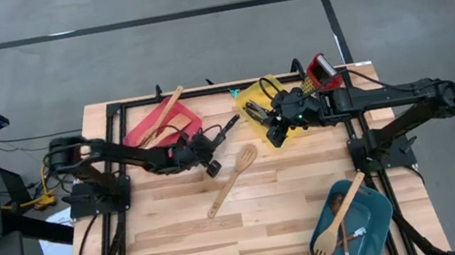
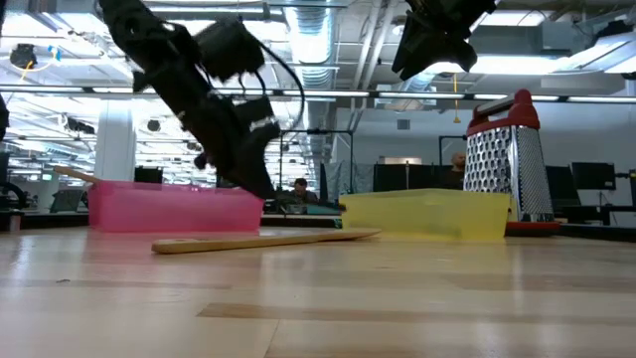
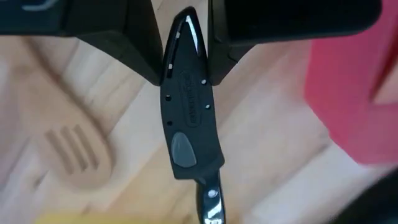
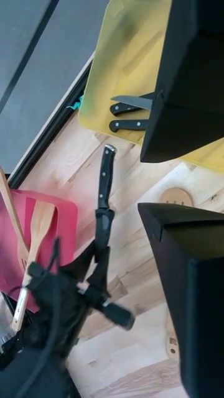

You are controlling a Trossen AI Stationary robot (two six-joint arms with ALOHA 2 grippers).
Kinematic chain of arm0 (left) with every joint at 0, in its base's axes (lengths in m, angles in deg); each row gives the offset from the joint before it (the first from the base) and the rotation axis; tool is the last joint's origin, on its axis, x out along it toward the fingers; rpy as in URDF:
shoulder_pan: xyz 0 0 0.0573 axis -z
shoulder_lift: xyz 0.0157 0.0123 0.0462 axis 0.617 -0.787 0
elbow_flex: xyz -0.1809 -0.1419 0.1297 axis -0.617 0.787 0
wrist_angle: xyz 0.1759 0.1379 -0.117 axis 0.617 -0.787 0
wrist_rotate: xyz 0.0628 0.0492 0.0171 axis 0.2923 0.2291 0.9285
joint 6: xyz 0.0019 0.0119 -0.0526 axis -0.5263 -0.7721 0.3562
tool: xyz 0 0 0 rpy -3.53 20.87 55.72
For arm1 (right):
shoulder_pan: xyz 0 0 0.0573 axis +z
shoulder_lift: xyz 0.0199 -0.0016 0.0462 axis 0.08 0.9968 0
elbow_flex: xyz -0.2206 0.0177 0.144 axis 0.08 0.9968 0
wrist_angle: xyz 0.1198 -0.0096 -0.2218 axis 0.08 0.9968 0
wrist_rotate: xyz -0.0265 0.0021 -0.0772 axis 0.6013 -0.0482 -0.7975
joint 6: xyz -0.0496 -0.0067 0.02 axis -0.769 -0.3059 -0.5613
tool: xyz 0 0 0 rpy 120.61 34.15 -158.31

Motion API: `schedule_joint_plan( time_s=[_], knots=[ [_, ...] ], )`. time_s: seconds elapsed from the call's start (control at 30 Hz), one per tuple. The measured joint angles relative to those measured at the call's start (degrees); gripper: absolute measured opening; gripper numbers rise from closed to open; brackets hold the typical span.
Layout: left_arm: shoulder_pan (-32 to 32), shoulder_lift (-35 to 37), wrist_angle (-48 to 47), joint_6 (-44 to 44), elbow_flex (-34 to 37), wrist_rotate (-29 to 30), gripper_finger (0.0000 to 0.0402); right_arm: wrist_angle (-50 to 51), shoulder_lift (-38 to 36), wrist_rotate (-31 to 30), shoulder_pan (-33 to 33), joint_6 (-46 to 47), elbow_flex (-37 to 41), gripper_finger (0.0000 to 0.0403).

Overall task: Pick & Place Kitchen Items
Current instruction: Put the black knife into the yellow bin

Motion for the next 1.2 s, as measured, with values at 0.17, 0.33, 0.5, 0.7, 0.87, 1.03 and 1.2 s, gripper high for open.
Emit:
schedule_joint_plan(
  time_s=[0.17,0.33,0.5,0.7,0.87,1.03,1.2],
  knots=[
    [0.53,8.64,0.28,-0.11,1.88,-0.39,0.0065,-0.54,0.00,0.00,0.15,0.00,0.00,0.0128],
    [0.55,18.84,0.72,-0.12,4.60,-1.01,0.0058,-1.91,0.00,0.02,1.61,-0.01,0.00,0.0126],
    [0.55,28.66,0.72,-1.47,7.39,-1.35,0.0020,-2.02,0.00,0.02,3.22,0.00,0.02,0.0126],
    [0.55,35.66,0.70,-2.58,10.08,-2.72,0.0003,-2.23,0.48,-0.10,4.80,-0.16,0.00,0.0126],
    [0.55,39.10,0.91,-2.92,11.76,-6.50,0.0001,-7.84,7.49,-0.16,7.49,-6.89,0.07,0.0147],
    [0.58,41.72,0.63,-2.83,12.14,-8.56,0.0012,-22.52,18.64,0.44,8.98,-16.60,0.04,0.0206],
    [0.68,44.06,0.83,-2.86,12.12,-9.35,0.0049,-30.31,28.85,4.36,5.88,-23.79,-2.62,0.0279]
  ],
)
